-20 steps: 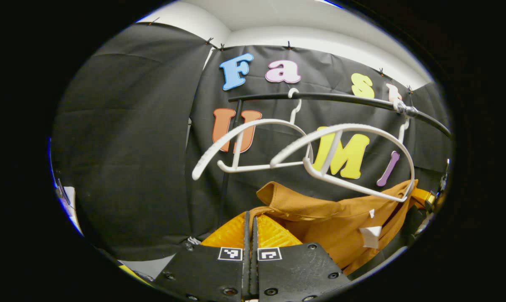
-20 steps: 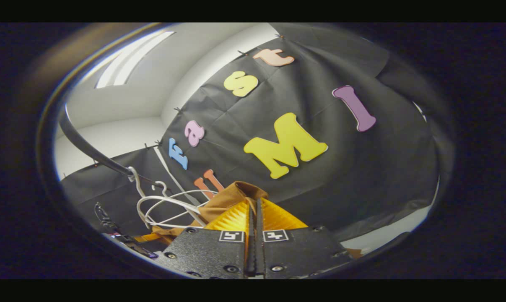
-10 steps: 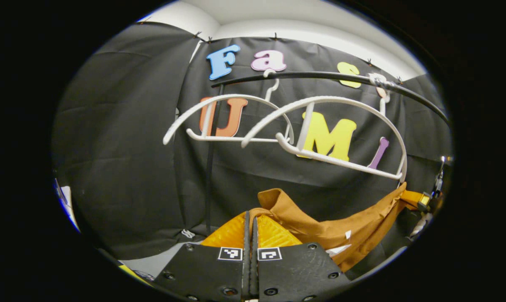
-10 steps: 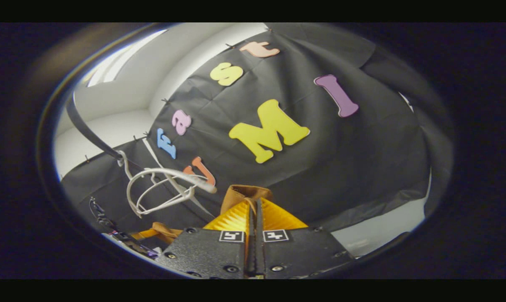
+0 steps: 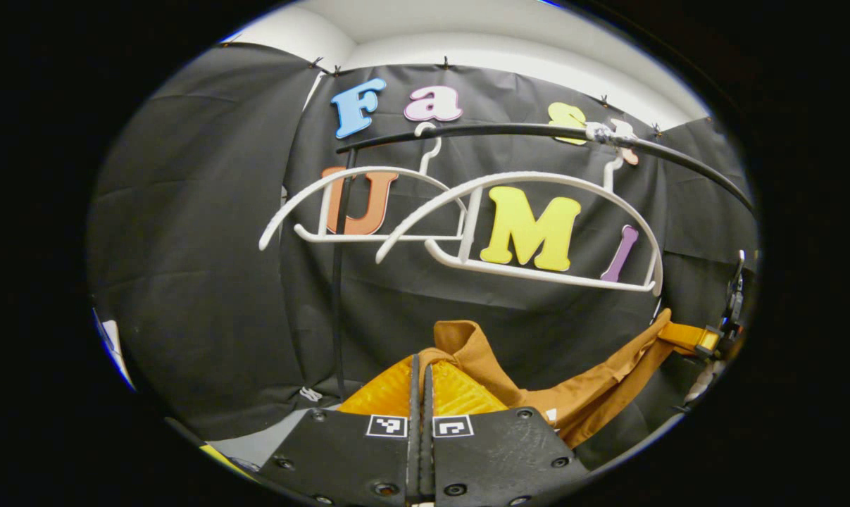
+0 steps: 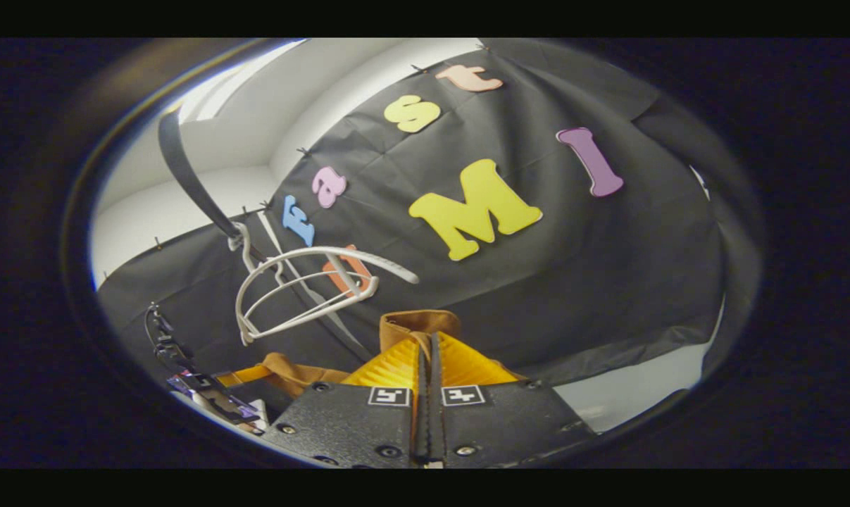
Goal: Grasp the clothes on the hanger with both hands and then place them into the laundry hamper below.
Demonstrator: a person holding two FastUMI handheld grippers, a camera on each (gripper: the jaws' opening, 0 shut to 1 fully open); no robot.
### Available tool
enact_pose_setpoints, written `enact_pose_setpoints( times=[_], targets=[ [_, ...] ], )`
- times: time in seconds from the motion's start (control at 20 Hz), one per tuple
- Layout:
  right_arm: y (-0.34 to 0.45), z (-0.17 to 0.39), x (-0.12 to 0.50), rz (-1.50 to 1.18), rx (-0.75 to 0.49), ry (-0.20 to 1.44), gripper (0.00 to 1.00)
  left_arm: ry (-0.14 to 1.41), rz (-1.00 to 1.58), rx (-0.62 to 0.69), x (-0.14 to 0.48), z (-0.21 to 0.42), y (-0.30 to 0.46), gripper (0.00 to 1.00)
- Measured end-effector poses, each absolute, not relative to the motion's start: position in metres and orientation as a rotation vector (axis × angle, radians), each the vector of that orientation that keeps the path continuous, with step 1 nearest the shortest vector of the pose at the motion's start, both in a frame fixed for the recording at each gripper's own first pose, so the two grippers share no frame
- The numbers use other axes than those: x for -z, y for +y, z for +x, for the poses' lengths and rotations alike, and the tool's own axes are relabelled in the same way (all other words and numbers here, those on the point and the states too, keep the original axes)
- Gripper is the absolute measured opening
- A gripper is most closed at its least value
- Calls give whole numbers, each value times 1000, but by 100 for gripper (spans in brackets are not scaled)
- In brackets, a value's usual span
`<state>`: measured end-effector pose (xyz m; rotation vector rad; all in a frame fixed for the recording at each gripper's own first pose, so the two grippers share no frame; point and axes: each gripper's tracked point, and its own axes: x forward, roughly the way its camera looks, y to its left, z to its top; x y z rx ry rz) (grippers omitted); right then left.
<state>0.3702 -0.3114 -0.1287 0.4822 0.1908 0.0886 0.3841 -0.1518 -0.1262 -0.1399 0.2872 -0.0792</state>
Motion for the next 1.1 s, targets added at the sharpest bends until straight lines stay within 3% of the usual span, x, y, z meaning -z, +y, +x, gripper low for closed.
enact_pose_setpoints(
  times=[0.35,0.65,0.7,0.75,0.8,0.85,0.95,1.0,1.05,1.1],
  targets=[
    [-261,355,106,443,-121,181,3,238,-150,171,87,372,-169,5],
    [-175,342,75,375,-243,179,3,198,-156,289,54,357,-195,5],
    [-162,338,73,366,-262,181,4,194,-159,309,51,354,-199,0],
    [-148,336,72,362,-286,182,4,190,-162,326,48,349,-205,5],
    [-138,332,74,360,-299,189,3,192,-167,349,48,345,-212,0],
    [-128,328,76,363,-311,193,3,195,-173,372,49,340,-219,5],
    [-110,322,79,366,-339,203,3,203,-174,415,50,332,-231,0],
    [-102,318,83,363,-350,209,4,211,-176,437,52,328,-237,5],
    [-98,315,89,356,-353,218,4,219,-174,455,55,325,-241,0],
    [-95,313,100,348,-348,233,4,229,-172,472,61,322,-245,5]
  ],
)
